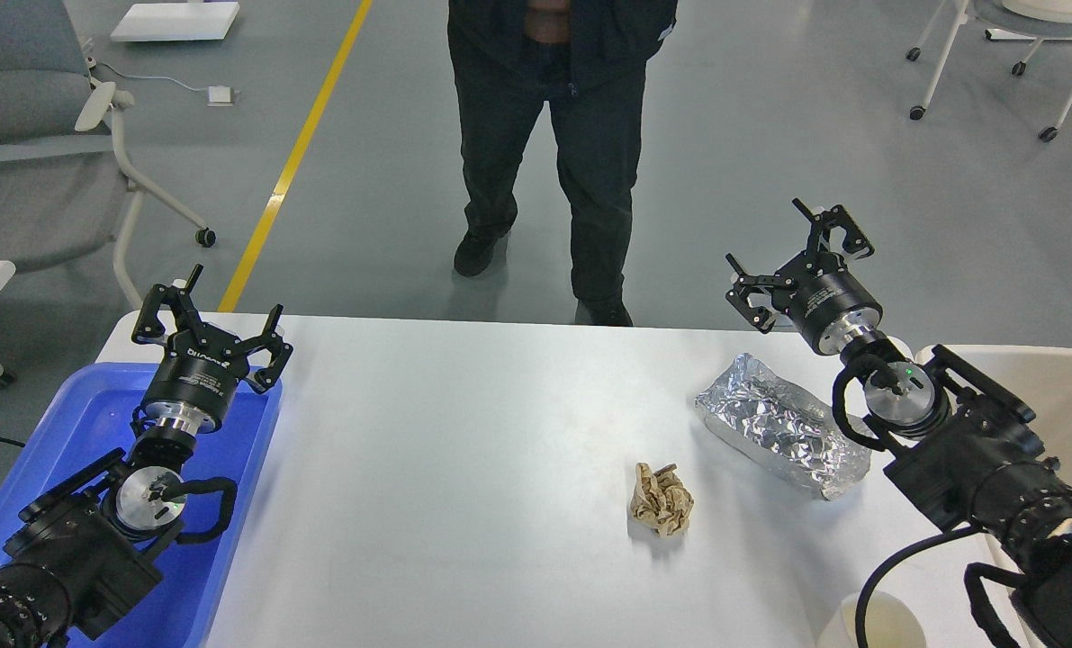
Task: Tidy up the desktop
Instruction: 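Swing the right gripper outward past the foil bundle toward the bin side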
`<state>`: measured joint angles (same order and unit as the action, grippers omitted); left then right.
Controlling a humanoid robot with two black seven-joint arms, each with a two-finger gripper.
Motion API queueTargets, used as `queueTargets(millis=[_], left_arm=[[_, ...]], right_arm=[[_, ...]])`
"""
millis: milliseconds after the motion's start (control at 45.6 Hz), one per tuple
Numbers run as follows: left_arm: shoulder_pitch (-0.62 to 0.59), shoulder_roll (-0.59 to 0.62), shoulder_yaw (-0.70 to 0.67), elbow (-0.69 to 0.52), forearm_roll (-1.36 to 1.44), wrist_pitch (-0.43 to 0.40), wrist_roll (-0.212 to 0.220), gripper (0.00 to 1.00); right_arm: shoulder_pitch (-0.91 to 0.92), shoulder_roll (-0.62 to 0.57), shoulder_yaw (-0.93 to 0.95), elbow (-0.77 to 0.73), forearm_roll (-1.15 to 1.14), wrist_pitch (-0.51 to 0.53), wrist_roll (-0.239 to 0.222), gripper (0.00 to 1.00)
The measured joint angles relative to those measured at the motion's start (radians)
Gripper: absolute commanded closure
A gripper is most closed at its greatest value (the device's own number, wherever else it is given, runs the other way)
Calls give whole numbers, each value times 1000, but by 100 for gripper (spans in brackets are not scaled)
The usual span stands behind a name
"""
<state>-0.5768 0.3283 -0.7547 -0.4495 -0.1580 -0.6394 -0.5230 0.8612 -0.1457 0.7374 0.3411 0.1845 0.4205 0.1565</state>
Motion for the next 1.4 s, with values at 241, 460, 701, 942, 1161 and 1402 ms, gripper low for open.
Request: queueTargets(millis=[241,460,701,942,1161,1402], left_arm=[[0,0,0,0,0,0,0,0],[0,1,0,0,0,0,0,0],[0,1,0,0,0,1,0,0],[0,2,0,0,0,1,0,0],[0,2,0,0,0,1,0,0],[0,1,0,0,0,1,0,0]], right_arm=[[0,0,-2,0,-2,1,0,0],[0,0,-17,5,-3,1,0,0],[13,-34,-28,68,-13,-7,-1,0],[20,-157,-59,263,-72,-48,-3,0],[36,-306,-144,451,-121,-63,-5,0],[88,-491,-268,686,-191,-71,-5,0]])
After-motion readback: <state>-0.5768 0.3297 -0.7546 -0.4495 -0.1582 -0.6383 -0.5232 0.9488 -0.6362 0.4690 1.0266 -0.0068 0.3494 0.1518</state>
